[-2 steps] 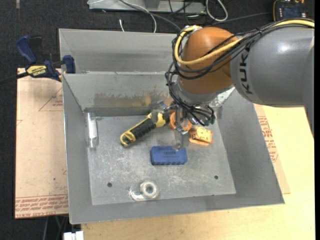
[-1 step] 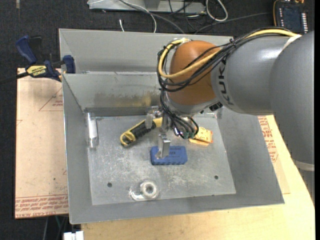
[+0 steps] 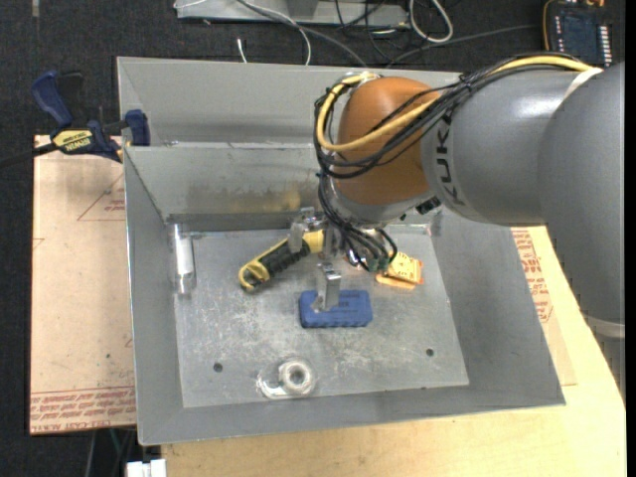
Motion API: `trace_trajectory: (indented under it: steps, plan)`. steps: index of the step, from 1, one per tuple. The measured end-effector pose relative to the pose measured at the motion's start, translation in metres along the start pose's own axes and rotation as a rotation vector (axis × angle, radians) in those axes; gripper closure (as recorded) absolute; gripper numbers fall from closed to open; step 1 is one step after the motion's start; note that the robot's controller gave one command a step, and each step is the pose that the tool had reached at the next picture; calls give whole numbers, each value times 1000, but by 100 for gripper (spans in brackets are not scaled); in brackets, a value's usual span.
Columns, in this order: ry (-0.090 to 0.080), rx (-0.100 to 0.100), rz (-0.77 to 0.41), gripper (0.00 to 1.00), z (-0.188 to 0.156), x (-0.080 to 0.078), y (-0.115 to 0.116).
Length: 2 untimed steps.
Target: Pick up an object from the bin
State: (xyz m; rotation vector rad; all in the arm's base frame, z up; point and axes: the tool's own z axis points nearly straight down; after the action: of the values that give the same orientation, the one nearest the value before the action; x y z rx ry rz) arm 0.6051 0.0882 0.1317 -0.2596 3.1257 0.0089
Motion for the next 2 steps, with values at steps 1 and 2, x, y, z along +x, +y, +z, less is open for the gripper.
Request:
trace_trajectory:
  steps: [1,2]
  plan:
    - [-1,-1,15,0,11,-16,-7]
    - [-8,-2,-4,100,32,-20,-14]
